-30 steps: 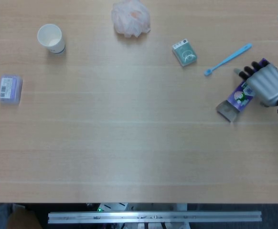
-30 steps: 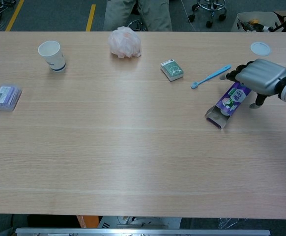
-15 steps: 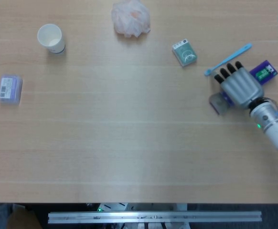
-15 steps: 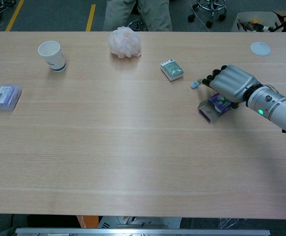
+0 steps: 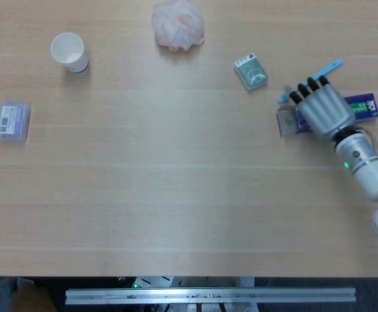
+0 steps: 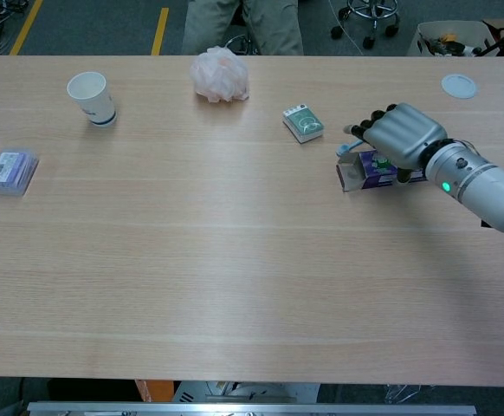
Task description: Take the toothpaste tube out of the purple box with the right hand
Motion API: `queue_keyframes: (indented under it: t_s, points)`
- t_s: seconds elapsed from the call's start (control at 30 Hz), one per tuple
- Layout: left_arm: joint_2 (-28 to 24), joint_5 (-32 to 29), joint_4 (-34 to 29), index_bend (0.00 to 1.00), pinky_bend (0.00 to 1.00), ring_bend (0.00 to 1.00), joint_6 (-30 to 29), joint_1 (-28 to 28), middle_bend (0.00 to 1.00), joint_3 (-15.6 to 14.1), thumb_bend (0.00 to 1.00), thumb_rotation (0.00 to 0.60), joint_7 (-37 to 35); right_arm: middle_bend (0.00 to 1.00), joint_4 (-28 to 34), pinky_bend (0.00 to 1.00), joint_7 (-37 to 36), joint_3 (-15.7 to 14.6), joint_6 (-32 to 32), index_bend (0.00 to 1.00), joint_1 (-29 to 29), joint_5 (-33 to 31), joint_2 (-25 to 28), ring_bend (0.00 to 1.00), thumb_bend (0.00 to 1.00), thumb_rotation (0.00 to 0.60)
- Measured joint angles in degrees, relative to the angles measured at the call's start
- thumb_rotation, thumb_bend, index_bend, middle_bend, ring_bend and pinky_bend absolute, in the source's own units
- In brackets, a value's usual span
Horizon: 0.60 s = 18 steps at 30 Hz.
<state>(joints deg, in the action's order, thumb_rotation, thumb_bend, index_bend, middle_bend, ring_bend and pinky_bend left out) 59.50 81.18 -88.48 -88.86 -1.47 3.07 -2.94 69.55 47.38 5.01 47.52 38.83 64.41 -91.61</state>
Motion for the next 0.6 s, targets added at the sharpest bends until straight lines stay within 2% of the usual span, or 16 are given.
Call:
queue_keyframes:
  t_s: [0.2,0.6]
  points:
    - [0.1,0.8,-0.9,0.22,0.19,0.18,0.3,0.5,0.20,0.0,0.33,0.600,0.9,0.24,-0.9,0.25,-3.9,-0.6,-0.6,0.12,-0.9,-1.6,2.4,0.17,0.00,0.600]
    - [0.0,0.7,-2.4,0.22,0.19,0.18,1.1,0.9,0.20,-0.1,0.33,0.600,2.9,0.31,-9.3,0.30,-10.3,-1.8,-3.9,0.27,-1.1,-2.0,1.6,0.23,0.05,0.600]
